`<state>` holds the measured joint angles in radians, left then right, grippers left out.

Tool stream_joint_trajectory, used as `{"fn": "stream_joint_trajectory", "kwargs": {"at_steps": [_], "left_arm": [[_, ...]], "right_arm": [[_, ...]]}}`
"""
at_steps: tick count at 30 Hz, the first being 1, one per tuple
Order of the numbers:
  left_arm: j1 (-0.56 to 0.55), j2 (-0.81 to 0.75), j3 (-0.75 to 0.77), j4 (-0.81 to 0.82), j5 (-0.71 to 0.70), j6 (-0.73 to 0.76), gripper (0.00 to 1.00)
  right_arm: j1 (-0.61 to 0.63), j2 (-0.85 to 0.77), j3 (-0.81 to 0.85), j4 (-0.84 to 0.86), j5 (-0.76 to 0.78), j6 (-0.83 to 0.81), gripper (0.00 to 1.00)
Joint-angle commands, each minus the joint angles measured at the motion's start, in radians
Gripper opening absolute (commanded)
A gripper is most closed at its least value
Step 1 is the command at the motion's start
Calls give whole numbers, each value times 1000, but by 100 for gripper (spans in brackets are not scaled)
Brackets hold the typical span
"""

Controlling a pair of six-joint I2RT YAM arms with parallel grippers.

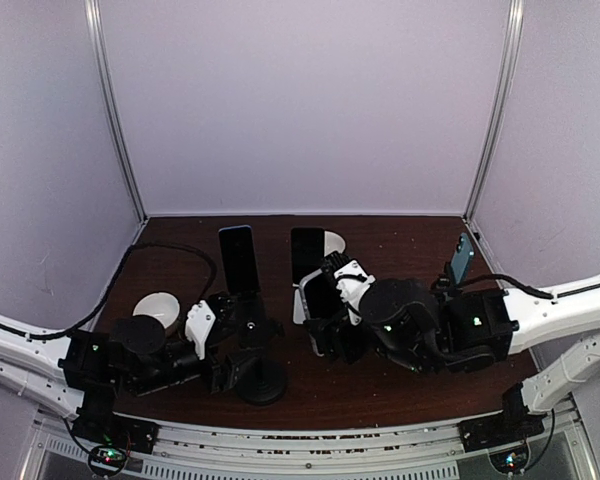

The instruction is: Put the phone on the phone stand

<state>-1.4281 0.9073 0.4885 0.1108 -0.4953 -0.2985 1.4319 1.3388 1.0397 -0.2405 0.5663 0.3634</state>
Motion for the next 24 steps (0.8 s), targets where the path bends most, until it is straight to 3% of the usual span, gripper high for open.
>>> {"fn": "stream_joint_trajectory", "kwargs": {"at_steps": [1, 6, 11, 15, 17, 19, 21, 24], "left_arm": [[7, 48, 41, -26, -42, -10, 57], [14, 76, 43, 5, -14, -16, 49], [15, 63, 25, 55, 21, 5, 43], [33, 10, 11, 67, 58, 39, 52], [59, -39, -14, 74, 98, 40, 51], [96, -67, -36, 91, 175, 43, 48], [121, -72, -27, 57, 210, 38, 46], [138, -45, 10, -22, 257, 43, 49]], "right_arm": [[-135, 39, -9, -252, -206, 140, 0], [-218, 189, 33, -425, -315, 138, 0], [-258, 296, 58, -444, -446, 85, 0], [-284, 370, 84, -480, -507, 37, 7], [-298, 401, 86, -481, -534, 23, 11], [-304, 420, 85, -480, -548, 14, 21], [-307, 427, 90, -480, -552, 8, 42], [-307, 408, 109, -493, -547, -9, 62]]}}
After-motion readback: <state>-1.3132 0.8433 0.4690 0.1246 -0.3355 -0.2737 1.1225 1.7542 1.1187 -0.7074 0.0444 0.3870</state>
